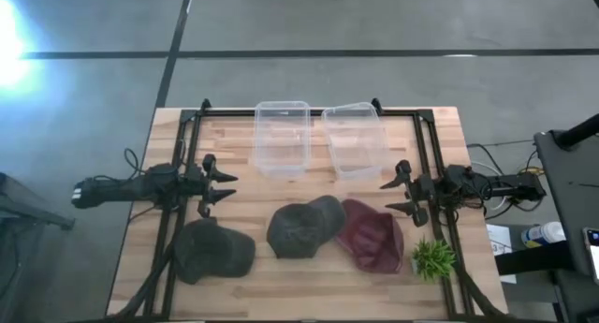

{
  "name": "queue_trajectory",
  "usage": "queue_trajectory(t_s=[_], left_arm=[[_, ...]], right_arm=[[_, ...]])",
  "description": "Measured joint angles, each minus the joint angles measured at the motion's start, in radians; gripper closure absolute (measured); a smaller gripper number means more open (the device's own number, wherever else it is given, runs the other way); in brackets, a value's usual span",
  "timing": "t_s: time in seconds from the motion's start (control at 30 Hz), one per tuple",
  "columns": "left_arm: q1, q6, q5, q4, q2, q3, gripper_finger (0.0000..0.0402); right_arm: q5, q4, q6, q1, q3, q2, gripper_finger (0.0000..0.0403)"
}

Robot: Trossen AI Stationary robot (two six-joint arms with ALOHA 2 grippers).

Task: Pick & Place hat
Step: Put the red cap in the right transparent bin

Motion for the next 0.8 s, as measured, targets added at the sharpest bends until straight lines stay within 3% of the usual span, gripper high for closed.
queue_trajectory(t_s=[0.2,0.3,0.53,0.67,0.8], left_arm=[[0.001,0.000,0.000,0.000,0.000,0.000,0.0225],[0.001,0.000,0.000,0.000,0.000,0.000,0.0225],[0.001,0.000,0.000,0.000,0.000,0.000,0.0225],[0.001,0.000,0.000,0.000,0.000,0.000,0.0225],[0.001,0.000,0.000,0.000,0.000,0.000,0.0225]], right_arm=[[0.013,0.031,0.754,0.000,0.000,-0.001,0.0151],[0.111,0.043,0.972,-0.001,0.000,-0.001,0.0148],[0.291,0.081,0.975,-0.001,0.001,0.020,0.0152],[0.169,0.068,1.090,0.000,0.010,0.077,0.0156],[0.081,-0.205,1.175,0.020,0.128,0.206,0.0156]])
